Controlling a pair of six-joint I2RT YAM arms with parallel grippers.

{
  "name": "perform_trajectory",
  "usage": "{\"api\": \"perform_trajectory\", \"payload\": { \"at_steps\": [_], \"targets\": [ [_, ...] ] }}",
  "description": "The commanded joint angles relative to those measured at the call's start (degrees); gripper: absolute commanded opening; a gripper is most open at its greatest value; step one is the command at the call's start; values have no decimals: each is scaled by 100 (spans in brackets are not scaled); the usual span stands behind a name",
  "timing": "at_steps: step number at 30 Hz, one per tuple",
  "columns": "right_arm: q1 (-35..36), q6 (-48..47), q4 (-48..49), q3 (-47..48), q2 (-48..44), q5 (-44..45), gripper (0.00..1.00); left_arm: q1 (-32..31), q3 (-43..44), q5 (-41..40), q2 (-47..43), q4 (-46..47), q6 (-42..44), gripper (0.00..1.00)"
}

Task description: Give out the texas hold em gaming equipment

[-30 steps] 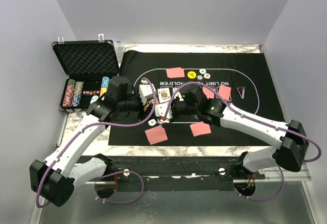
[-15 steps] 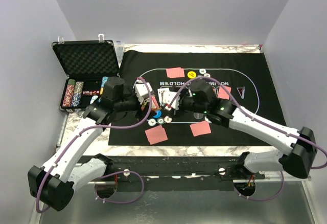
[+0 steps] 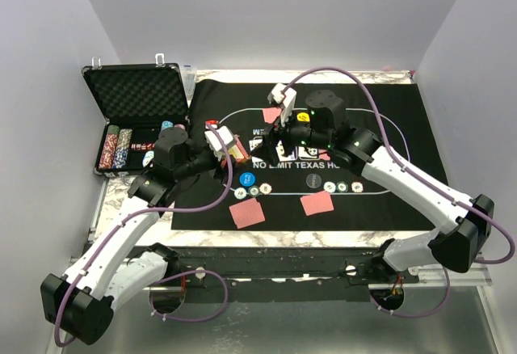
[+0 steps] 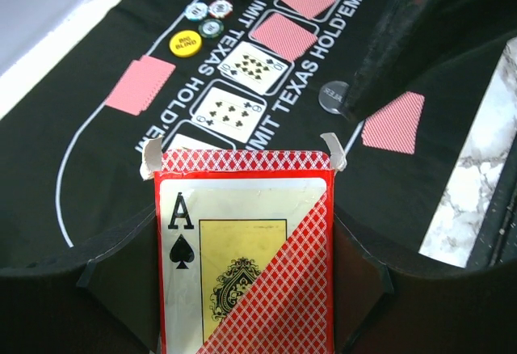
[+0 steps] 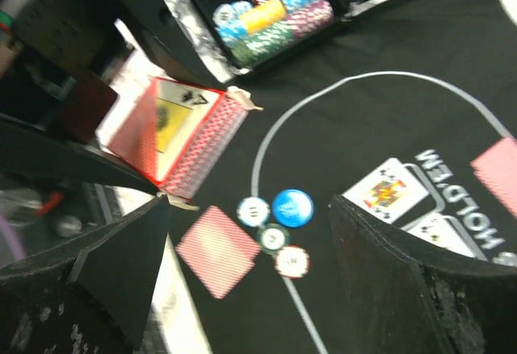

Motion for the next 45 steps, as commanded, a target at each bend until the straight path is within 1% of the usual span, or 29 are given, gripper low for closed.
{"api": "perform_trajectory", "payload": {
  "at_steps": [1,4,7,11,16,20,22,25,26,27,28,30,31,33,34,35,36,37,39,41,43,45],
  "targets": [
    [-43,1498,16,269,261,-1048,85,-41,-105,-351,-203,702,-121,0],
    [-52,1932,208,221,456,-1343,86,-74,-198,-379,-276,802,-136,0],
    [-58,2248,458,216,607,-1695,89,-85,-253,-441,-353,812,-153,1],
    [-106,2606,669,213,813,-1782,89,-100,-333,-368,-487,825,-152,1],
    [-346,3428,1217,148,1050,-2246,81,-129,-438,-347,-593,832,-75,0],
    [-369,3818,1588,15,1170,-2536,72,-136,-438,-304,-565,830,-85,0],
    [-369,3961,1697,-65,1220,-2567,71,-137,-425,-303,-534,829,-94,0],
    [-368,3855,1658,-78,1315,-2578,60,-138,-417,-335,-504,834,-113,0],
    [-368,3808,1594,-67,1344,-2544,56,-135,-416,-363,-495,835,-114,0],
    [-375,3720,1489,-57,1384,-2496,48,-137,-416,-385,-490,830,-105,0],
    [-368,3633,1388,-36,1419,-2457,44,-137,-416,-418,-490,825,-98,0],
    [-375,3522,1245,-1,1474,-2476,42,-137,-407,-502,-475,796,-71,0],
    [-371,3488,1200,16,1499,-2517,38,-137,-392,-533,-464,747,-63,0],
    [-370,3470,1179,45,1569,-2628,28,-138,-343,-548,-417,633,-35,1],
    [-373,3443,1159,66,1595,-2667,19,-138,-302,-549,-383,559,-13,2],
    [-373,3405,1142,96,1610,-2697,11,-142,-266,-547,-356,467,12,4],
    [-382,3343,1101,121,1624,-2698,3,-142,-228,-596,-330,401,18,10],
    [-382,3301,1054,161,1638,-2667,1,-138,-200,-605,-305,304,37,21],
    [-430,3299,946,212,1658,-2581,1,-137,-112,-645,-255,114,99,37],
    [-509,3381,950,208,1685,-2558,1,-133,-8,-664,-197,-82,181,50],
    [-573,3460,936,208,1714,-2536,1,-136,104,-646,-127,-245,253,58],
    [-588,3455,938,197,1725,-2522,1,-137,185,-639,-59,-339,351,61]
  ]
}}
